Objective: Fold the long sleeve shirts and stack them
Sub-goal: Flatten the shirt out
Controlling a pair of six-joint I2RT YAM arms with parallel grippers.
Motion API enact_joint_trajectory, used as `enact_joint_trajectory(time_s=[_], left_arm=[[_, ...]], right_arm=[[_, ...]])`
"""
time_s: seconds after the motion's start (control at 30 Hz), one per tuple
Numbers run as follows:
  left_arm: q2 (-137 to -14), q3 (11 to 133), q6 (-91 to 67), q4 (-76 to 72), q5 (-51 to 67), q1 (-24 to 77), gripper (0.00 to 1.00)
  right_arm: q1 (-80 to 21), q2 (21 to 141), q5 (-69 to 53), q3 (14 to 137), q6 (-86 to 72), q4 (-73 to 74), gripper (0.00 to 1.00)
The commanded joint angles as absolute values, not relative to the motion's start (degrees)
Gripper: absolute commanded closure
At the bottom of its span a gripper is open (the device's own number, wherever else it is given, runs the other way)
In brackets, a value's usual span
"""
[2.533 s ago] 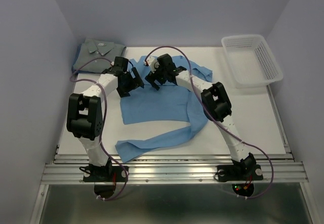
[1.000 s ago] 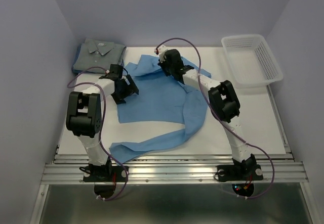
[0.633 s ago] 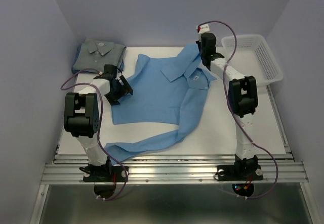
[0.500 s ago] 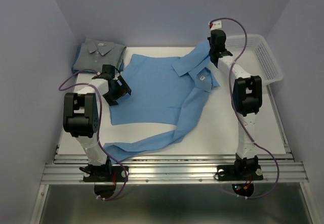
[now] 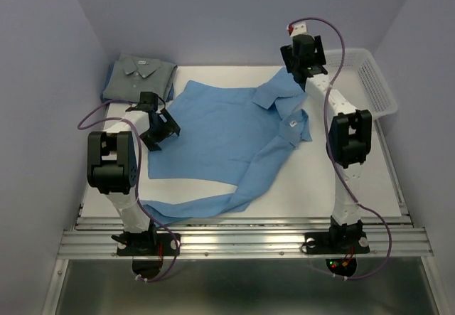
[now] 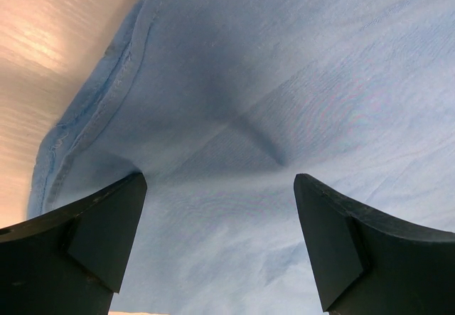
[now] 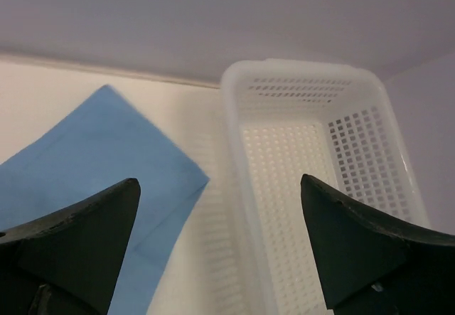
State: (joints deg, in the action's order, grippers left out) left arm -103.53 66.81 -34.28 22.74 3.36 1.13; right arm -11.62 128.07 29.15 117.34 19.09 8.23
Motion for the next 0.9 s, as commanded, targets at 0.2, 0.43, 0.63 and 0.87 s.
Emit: enact_joint_trajectory(time_s=[0.2,0.43,0.63,0.87], left_arm=[[-102.04,77.16,-32.78,28.04,3.95,3.25,0.01],[-108.01,80.07,-32.34,25.67,7.55,6.42,0.01],[-110.82,78.58,-31.9,22.94,8.27,6.42,0.01],[-113.38,77.78,-31.9,22.41,7.65,5.63,0.01]], right_arm=[[-31.28,114.25,-0.29,110.66,-0.16,29.85,0.0],[-37.43,119.17,-1.85,106.17,-12.47,36.29,0.0],[-37.44,120.67,4.83,102.23,-16.25,41.13,0.0],[-34.72,115.76,11.16,88.7,-21.16,47.28,0.0]])
